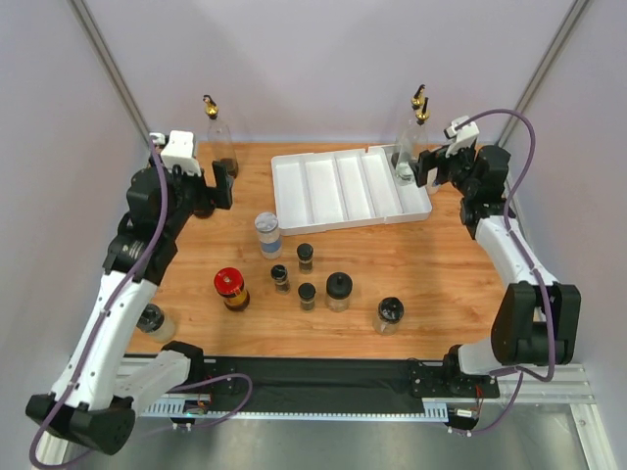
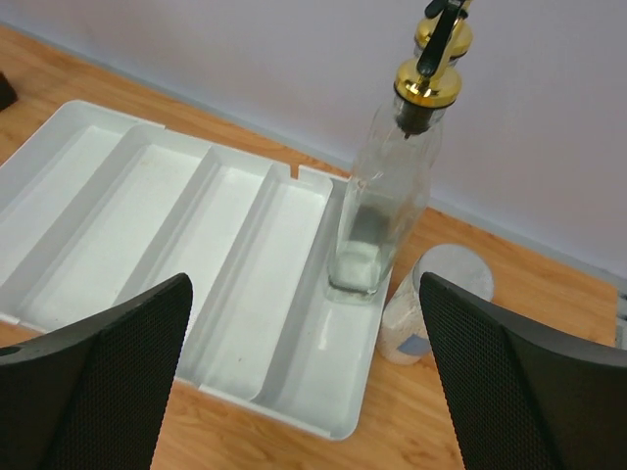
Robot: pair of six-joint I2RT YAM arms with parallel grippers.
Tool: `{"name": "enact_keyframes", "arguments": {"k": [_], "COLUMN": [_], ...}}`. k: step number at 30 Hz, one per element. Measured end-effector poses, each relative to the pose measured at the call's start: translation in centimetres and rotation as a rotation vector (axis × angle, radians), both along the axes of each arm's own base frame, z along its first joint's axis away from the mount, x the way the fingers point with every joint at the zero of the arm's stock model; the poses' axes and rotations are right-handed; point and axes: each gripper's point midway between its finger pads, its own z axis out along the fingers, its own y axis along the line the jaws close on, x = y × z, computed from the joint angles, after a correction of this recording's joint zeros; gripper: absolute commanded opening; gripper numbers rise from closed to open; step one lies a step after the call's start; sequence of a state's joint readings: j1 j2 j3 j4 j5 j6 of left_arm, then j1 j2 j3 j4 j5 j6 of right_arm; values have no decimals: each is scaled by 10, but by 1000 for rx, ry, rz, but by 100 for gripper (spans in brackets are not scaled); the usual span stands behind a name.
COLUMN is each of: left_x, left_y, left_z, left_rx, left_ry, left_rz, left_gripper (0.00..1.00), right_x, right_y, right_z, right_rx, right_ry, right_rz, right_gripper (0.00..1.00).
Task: Organize the condiment bottles
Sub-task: Pick up the bottle from the corner of the board.
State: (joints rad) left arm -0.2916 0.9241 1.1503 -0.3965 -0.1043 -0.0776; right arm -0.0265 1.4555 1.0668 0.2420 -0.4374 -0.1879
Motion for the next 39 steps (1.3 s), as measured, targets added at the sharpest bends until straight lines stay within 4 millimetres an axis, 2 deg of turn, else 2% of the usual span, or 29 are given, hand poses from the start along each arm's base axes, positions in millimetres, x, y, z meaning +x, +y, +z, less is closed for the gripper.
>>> {"name": "enact_keyframes", "arguments": {"k": [6,10,18,23,27,30,35,39], "left_x": [54,89,148,194,236,260,284,291], "left_y": [5,11,25,38,42,42,42,44], "left_z": [-18,-33,-65,-67,-56,-56,-67,-75], "left_rx": [-151,-207,-200,-188,-184,-183,-172,-149], "left_ry": [139,206,246,223,168,150,138,135], "left_rz": [12,37,91,103,100,97,90,95], "left_gripper": [100,100,97,90,84,80,77,76], "right_x": [-32,-52,-92,-118,-125,-130,-135,-136], "right_y": [9,19,36,43,45,45,46,48], "right_z": [-7,-4,1,-2,-2,-5,-6,-5], "right_rx": [15,32,48,34,23,13,5,3], "right_ry": [119,177,231,219,206,199,189,184], "right_rz": [50,106,221,274,291,296,312,328], "right_gripper": [100,100,100,100,100,100,100,100]}}
